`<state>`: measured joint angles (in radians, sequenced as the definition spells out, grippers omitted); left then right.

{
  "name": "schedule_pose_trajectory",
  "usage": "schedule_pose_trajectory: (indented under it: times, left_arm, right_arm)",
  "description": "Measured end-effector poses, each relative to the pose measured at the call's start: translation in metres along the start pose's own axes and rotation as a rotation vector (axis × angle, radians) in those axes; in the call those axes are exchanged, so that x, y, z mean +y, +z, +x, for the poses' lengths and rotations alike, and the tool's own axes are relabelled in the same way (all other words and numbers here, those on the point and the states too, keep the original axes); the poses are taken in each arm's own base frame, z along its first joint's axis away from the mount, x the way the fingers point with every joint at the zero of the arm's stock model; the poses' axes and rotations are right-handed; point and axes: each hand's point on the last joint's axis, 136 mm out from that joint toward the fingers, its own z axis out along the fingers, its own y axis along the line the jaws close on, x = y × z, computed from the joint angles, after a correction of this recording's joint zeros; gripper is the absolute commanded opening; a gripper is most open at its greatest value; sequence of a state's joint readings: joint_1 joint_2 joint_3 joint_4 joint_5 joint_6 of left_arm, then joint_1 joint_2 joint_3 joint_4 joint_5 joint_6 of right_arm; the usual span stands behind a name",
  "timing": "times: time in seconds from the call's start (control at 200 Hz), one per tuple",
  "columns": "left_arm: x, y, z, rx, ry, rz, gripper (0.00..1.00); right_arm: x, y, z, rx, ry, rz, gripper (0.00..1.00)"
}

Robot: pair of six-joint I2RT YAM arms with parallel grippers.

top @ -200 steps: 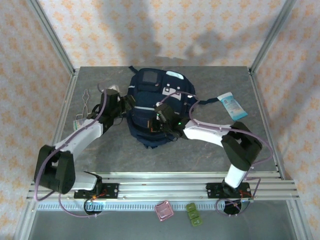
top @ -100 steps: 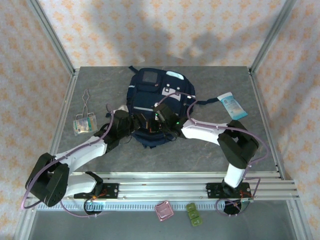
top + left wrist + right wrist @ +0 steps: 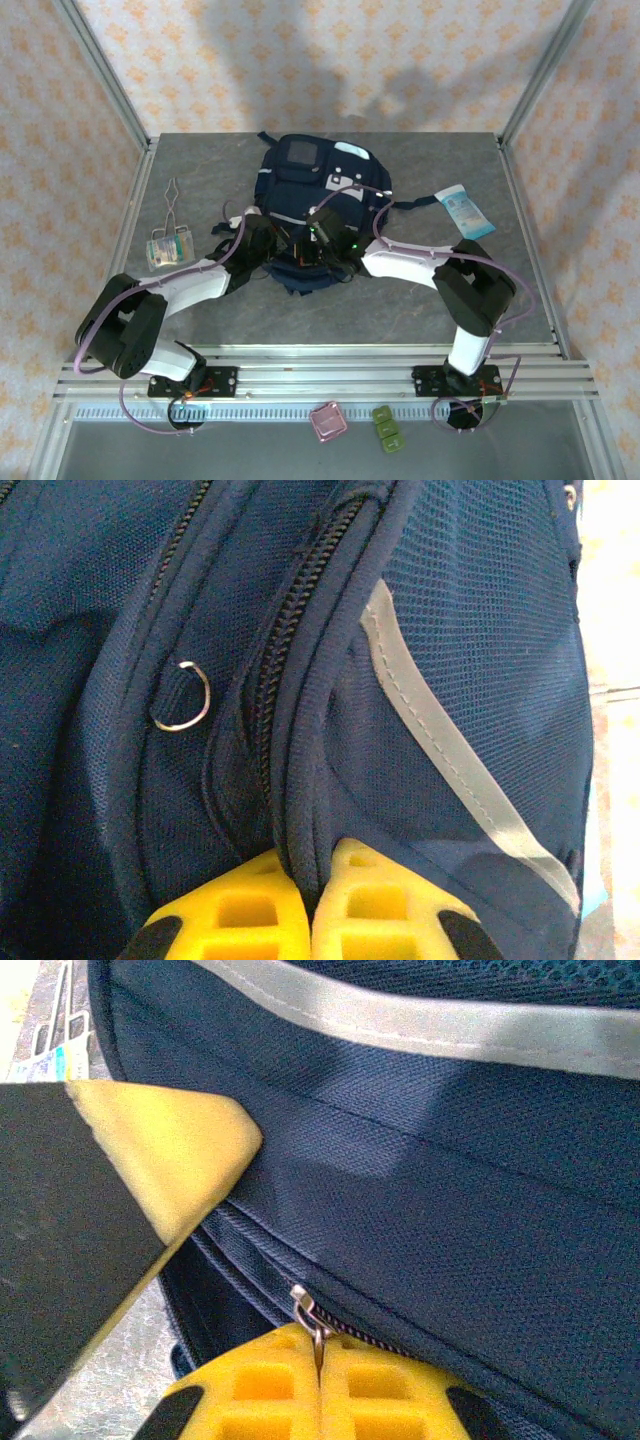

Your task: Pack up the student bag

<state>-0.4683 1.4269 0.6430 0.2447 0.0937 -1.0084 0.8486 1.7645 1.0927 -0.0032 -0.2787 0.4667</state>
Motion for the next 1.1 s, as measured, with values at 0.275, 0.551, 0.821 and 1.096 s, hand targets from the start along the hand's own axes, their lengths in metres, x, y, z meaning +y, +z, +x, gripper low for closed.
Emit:
schedule_pose_trajectory:
  times: [0.275, 0.551, 0.821, 1.096]
  left_arm:
    - [0.002, -0.001, -0.009, 0.015, -0.006, 0.017, 0.00]
    - [0.007, -0.002, -0.039, 0.012, 0.025, -0.003, 0.00]
    - [-0.013, 0.021, -0.085, -0.006, 0.107, -0.058, 0.29]
    - [-0.022, -0.011, -0.090, -0.063, 0.110, 0.017, 0.46]
  right_arm:
    - [-0.027, -0.013, 0.004, -0.035, -0.024, 0.087, 0.00]
    - [-0.080, -0.053, 0.011, -0.063, 0.007, 0.193, 0.00]
    - [-0.043, -0.040, -0.002, -0.087, -0.040, 0.150, 0.00]
    - [-0.008, -0.006, -0.008, -0.034, -0.040, 0.057, 0.00]
